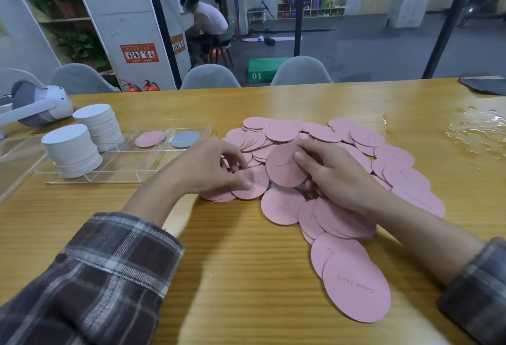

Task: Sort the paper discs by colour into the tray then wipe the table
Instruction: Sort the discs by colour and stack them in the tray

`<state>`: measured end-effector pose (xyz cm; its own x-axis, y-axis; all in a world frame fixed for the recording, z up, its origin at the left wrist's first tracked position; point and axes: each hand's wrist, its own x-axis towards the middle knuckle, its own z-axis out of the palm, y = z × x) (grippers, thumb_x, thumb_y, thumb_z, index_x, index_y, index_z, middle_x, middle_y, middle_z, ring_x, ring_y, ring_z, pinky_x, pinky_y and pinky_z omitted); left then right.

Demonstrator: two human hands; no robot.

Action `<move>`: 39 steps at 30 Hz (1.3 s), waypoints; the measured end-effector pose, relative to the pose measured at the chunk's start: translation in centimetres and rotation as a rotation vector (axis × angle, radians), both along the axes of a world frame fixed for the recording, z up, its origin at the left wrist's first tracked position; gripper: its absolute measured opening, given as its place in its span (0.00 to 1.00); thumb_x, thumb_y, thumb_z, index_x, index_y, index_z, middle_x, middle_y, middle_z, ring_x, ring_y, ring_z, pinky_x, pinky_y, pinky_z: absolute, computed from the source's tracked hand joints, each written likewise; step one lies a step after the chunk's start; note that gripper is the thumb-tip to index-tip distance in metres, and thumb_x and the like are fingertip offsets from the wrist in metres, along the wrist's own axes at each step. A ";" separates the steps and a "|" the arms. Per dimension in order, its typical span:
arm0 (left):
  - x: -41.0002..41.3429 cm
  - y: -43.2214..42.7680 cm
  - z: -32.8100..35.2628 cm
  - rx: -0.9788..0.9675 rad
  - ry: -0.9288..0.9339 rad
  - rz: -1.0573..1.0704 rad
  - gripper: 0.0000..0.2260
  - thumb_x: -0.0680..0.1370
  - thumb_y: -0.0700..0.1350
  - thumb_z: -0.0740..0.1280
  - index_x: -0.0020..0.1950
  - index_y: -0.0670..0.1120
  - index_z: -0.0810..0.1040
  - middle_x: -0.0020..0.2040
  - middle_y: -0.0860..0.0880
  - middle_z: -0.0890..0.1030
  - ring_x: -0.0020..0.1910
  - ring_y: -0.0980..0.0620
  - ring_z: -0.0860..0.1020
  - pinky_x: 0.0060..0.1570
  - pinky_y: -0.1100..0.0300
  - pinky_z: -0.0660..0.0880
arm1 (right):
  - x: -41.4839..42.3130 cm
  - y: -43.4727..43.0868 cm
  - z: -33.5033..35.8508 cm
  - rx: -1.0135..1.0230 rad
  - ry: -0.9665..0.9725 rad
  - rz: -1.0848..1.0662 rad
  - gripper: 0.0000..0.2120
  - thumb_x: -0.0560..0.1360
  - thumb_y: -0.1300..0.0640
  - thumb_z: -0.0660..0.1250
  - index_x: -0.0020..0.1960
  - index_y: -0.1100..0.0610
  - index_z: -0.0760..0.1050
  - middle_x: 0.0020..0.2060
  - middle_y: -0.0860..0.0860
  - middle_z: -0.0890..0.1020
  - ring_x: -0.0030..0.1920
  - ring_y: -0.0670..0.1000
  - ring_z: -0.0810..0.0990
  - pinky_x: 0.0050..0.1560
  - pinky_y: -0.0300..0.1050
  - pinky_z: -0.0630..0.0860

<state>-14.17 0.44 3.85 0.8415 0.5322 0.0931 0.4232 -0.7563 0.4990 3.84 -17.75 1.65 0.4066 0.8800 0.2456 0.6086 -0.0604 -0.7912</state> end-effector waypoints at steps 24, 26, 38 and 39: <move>0.6 -0.6 0.8 -0.524 -0.435 -0.040 0.04 0.77 0.39 0.75 0.51 0.44 0.87 0.44 0.46 0.84 0.38 0.48 0.79 0.39 0.60 0.79 | -0.5 -0.2 0.8 0.012 0.063 -0.073 0.13 0.86 0.57 0.55 0.51 0.54 0.78 0.27 0.52 0.78 0.25 0.49 0.77 0.31 0.54 0.78; 1.1 -1.6 0.4 -0.504 -0.457 -0.044 0.05 0.77 0.38 0.76 0.52 0.43 0.86 0.43 0.45 0.82 0.35 0.51 0.79 0.37 0.62 0.79 | -0.6 -0.2 0.6 0.011 0.092 -0.046 0.14 0.87 0.57 0.55 0.49 0.53 0.77 0.30 0.55 0.79 0.26 0.49 0.78 0.32 0.53 0.77; 2.7 -3.4 -1.0 -0.364 -0.589 0.003 0.08 0.71 0.39 0.82 0.45 0.41 0.85 0.40 0.40 0.84 0.35 0.48 0.82 0.37 0.54 0.84 | -0.5 0.0 0.3 0.024 0.229 0.075 0.16 0.87 0.48 0.55 0.51 0.52 0.79 0.40 0.65 0.81 0.35 0.63 0.78 0.35 0.53 0.76; 2.7 -3.4 -1.1 -0.352 -0.588 0.008 0.08 0.71 0.40 0.82 0.45 0.41 0.85 0.40 0.41 0.84 0.35 0.48 0.82 0.38 0.50 0.85 | -0.5 0.0 0.3 0.023 0.207 0.081 0.14 0.86 0.48 0.56 0.50 0.50 0.79 0.39 0.63 0.81 0.35 0.65 0.79 0.34 0.52 0.76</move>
<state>-11.47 -2.98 2.78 0.6998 0.6207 0.3535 0.0120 -0.5051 0.8630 3.30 -17.72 1.99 0.3786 0.9069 0.1847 0.4355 0.0016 -0.9002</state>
